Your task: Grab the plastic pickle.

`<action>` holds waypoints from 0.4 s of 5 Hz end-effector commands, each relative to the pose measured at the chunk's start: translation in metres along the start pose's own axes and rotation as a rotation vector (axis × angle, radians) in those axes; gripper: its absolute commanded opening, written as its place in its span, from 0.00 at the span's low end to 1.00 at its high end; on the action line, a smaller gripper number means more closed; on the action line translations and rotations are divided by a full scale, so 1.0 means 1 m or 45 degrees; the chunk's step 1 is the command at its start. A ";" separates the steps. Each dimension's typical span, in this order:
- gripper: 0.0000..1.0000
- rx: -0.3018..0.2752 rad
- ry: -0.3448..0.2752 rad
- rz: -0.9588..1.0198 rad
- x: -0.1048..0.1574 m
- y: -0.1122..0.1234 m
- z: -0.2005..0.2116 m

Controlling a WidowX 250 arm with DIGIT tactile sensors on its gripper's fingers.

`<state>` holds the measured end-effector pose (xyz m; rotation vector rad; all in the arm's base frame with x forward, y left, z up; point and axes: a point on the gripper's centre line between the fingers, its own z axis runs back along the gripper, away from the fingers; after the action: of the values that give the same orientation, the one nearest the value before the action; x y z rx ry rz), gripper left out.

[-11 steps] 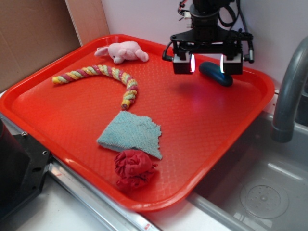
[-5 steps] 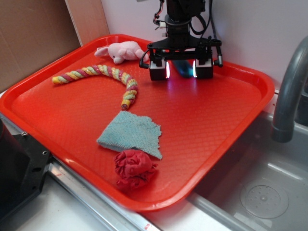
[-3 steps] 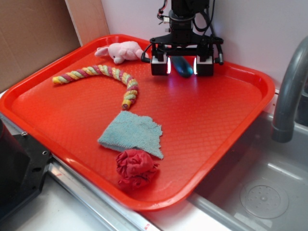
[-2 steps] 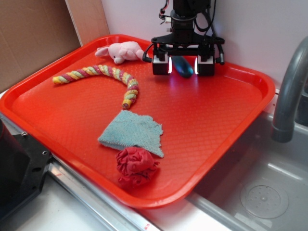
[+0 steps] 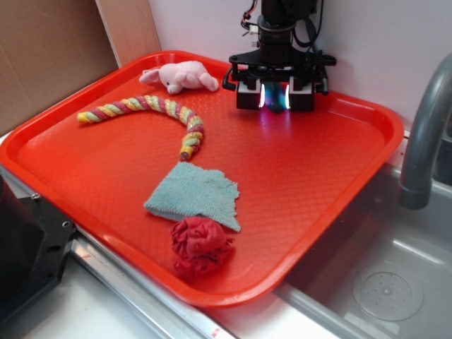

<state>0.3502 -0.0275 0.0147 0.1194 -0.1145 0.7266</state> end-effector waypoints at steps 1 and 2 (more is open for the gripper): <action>0.00 -0.016 0.015 -0.126 0.000 0.016 0.033; 0.00 -0.206 0.108 -0.429 -0.029 0.036 0.085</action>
<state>0.2898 -0.0403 0.0803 -0.0244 -0.0006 0.3559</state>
